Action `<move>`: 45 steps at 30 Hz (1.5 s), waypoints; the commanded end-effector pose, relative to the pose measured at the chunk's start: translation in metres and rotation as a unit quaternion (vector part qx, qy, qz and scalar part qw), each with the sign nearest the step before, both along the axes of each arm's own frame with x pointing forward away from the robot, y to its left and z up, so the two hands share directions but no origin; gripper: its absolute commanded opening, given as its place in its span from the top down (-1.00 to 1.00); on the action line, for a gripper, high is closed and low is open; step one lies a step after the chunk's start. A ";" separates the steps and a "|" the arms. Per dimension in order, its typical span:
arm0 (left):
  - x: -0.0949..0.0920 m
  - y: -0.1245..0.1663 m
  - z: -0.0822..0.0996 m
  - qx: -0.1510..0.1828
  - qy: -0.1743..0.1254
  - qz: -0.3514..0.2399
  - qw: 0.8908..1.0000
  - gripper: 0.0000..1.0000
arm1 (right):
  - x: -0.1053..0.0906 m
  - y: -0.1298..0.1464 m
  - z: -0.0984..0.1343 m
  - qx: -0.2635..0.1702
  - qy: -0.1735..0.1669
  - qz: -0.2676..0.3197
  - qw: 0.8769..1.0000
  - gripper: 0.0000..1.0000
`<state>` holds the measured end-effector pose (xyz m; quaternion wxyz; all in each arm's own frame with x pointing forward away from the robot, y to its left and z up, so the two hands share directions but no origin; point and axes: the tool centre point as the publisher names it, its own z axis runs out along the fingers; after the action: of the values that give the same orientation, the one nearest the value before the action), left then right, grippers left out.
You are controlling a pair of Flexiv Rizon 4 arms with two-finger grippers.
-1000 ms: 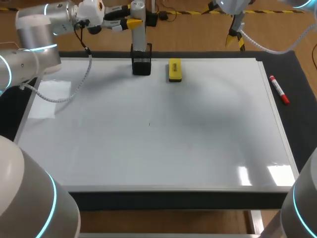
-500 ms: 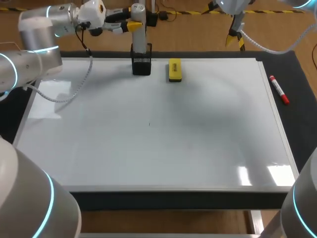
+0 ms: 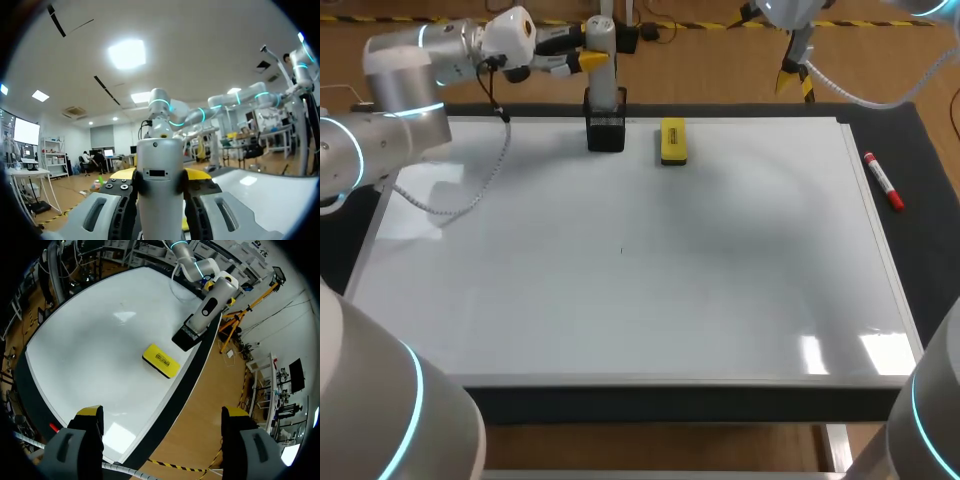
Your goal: Pick up the inspection probe, press it on each red-marked spot on the whiteboard one by one, put down the probe, pick up the eraser, and wipe off all the red marks.
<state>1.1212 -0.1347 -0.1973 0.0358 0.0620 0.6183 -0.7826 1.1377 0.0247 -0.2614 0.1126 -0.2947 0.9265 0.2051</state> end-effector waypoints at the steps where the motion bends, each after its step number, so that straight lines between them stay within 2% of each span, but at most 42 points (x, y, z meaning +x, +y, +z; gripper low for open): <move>1: 0.004 0.000 -0.007 -0.005 0.000 -0.003 1.000 1.00 | 0.001 0.000 0.001 -0.002 0.001 0.001 1.000 -1.00; 19: 0.012 0.001 -0.033 -0.012 0.017 -0.010 1.000 1.00 | 0.001 0.000 0.001 -0.002 0.001 0.001 1.000 -1.00; 34: 0.009 0.000 -0.051 -0.011 0.027 -0.008 1.000 1.00 | 0.001 0.000 0.001 -0.002 0.001 0.001 1.000 -1.00; 45: 0.008 0.000 -0.055 -0.020 0.023 -0.003 1.000 1.00 | 0.001 0.000 0.001 -0.002 0.001 0.001 1.000 -1.00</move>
<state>1.1280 -0.1352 -0.2498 0.0217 0.0439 0.6064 -0.7936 1.1378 0.0247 -0.2614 0.1126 -0.2947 0.9265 0.2051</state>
